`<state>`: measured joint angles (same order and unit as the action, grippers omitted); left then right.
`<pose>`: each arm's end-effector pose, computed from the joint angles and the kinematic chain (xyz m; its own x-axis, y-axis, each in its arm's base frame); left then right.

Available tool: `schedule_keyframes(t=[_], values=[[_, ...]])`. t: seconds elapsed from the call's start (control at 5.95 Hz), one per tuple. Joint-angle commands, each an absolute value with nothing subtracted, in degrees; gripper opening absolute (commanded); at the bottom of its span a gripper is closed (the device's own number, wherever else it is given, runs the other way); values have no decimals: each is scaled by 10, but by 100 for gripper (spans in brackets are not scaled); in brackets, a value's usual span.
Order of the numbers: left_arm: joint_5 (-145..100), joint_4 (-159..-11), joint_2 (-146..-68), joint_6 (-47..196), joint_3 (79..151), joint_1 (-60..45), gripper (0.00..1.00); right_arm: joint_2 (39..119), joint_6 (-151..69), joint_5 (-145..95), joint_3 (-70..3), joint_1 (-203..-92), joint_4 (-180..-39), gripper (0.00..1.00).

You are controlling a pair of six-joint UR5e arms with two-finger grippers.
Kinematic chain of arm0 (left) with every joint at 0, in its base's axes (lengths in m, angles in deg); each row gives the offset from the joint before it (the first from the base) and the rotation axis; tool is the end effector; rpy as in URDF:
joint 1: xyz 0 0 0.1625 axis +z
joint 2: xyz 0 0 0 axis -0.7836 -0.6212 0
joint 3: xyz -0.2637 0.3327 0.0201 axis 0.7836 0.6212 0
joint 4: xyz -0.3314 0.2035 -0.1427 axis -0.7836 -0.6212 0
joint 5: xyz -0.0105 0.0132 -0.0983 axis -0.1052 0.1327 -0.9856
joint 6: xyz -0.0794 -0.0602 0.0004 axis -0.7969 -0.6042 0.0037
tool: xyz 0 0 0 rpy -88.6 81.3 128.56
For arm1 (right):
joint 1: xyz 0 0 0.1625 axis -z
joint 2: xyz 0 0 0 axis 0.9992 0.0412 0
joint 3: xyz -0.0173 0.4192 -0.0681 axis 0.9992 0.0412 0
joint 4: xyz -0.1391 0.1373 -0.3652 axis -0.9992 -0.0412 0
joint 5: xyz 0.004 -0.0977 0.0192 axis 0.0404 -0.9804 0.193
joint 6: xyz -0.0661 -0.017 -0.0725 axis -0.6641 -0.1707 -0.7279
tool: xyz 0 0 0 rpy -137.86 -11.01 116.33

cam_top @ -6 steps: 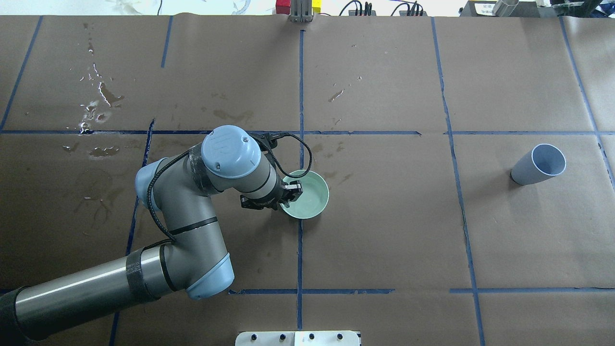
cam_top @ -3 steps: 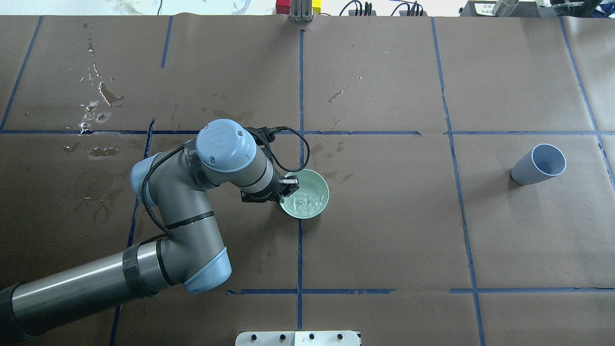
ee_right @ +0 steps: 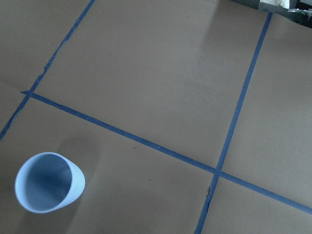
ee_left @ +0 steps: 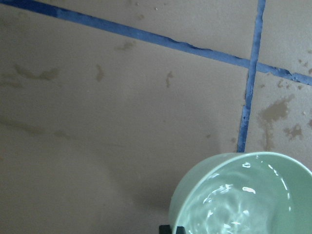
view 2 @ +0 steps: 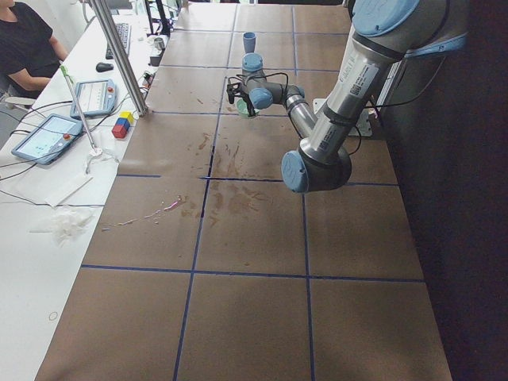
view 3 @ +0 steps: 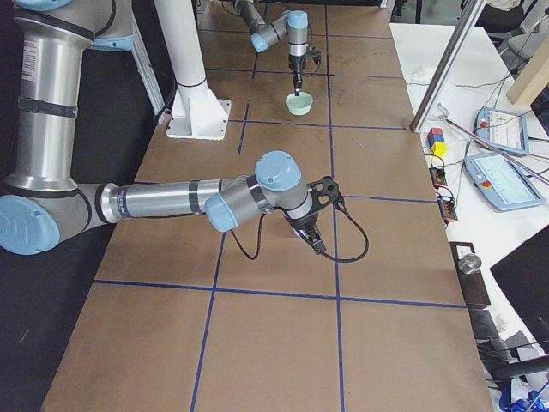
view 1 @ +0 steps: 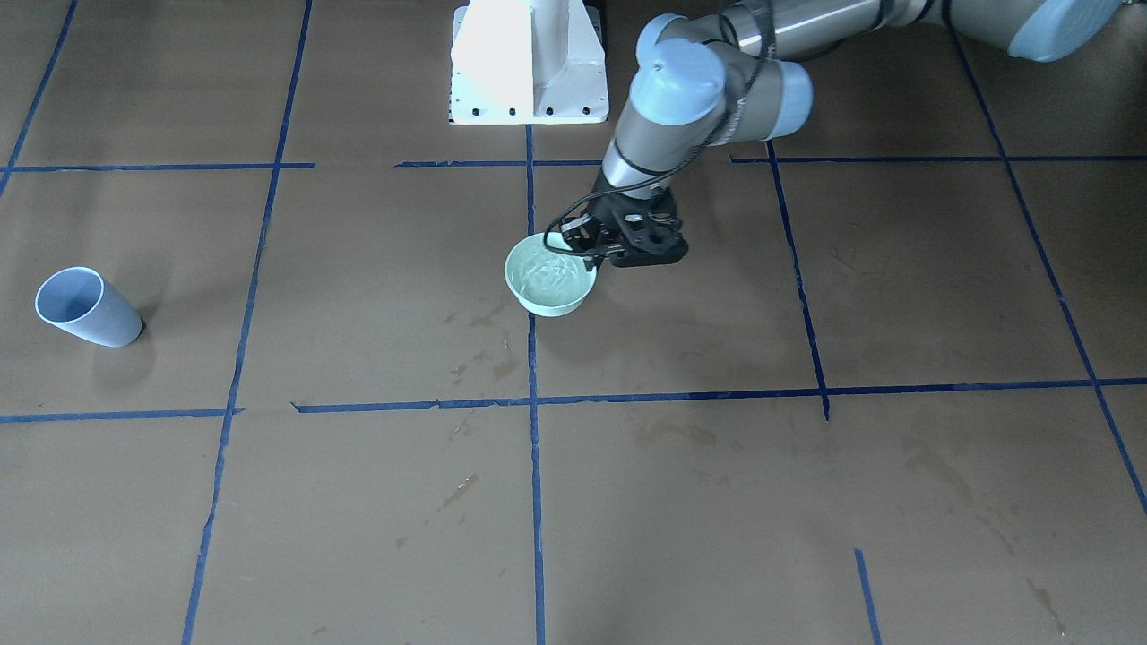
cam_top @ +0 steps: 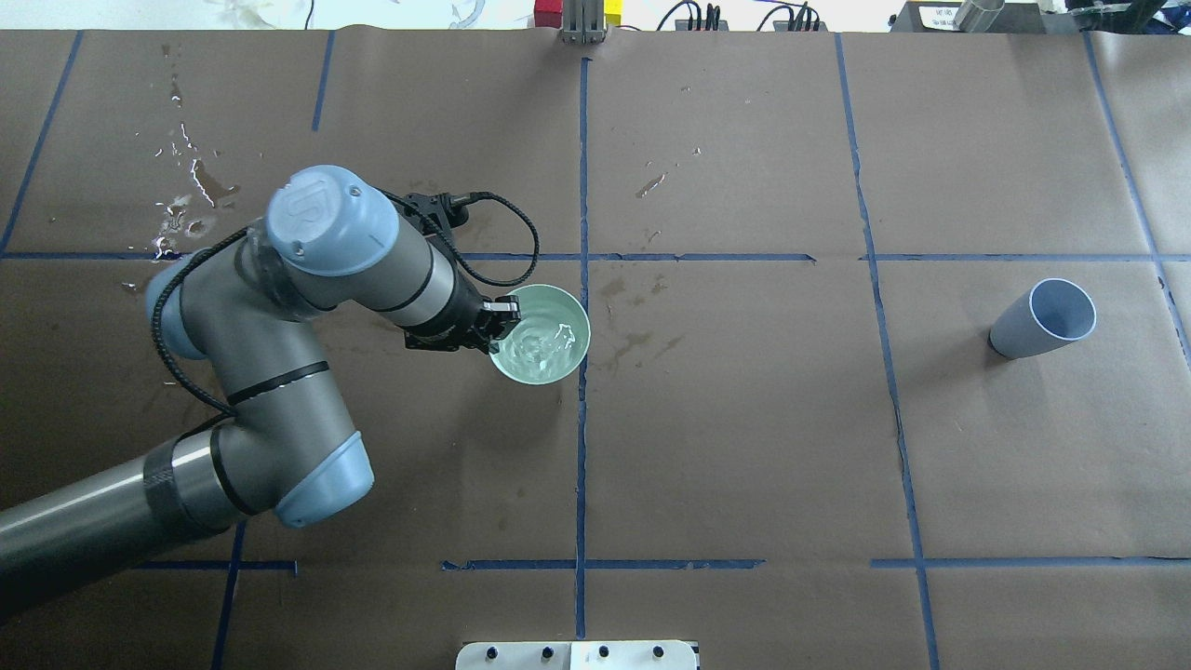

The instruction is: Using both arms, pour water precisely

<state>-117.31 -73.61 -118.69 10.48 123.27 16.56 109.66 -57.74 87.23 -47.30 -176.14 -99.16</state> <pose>0.4804 -0.4461 0.2388 0.5005 -0.1316 -0.8557 0.1223 0.9892 -0.0806 0.0514 -0.4357 0.5496 0.6962 -0.3723 0.6138 0.0258 0.8674 0.4969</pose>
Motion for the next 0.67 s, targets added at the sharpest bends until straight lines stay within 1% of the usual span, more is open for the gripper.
schedule_keyframes(t=[0.0, 0.34, 0.5], values=[[-1218, -739, -1115, 207, 1268, 119, 0, 1110, -577, 875, -475, -1761, -990, 100], [-1273, -740, -1042, 322, 1290, 60, 0, 1111, -577, 876, -477, -1761, -989, 100], [-1309, -740, -1002, 400, 1289, 22, 0, 1111, -577, 876, -477, -1761, -988, 100]])
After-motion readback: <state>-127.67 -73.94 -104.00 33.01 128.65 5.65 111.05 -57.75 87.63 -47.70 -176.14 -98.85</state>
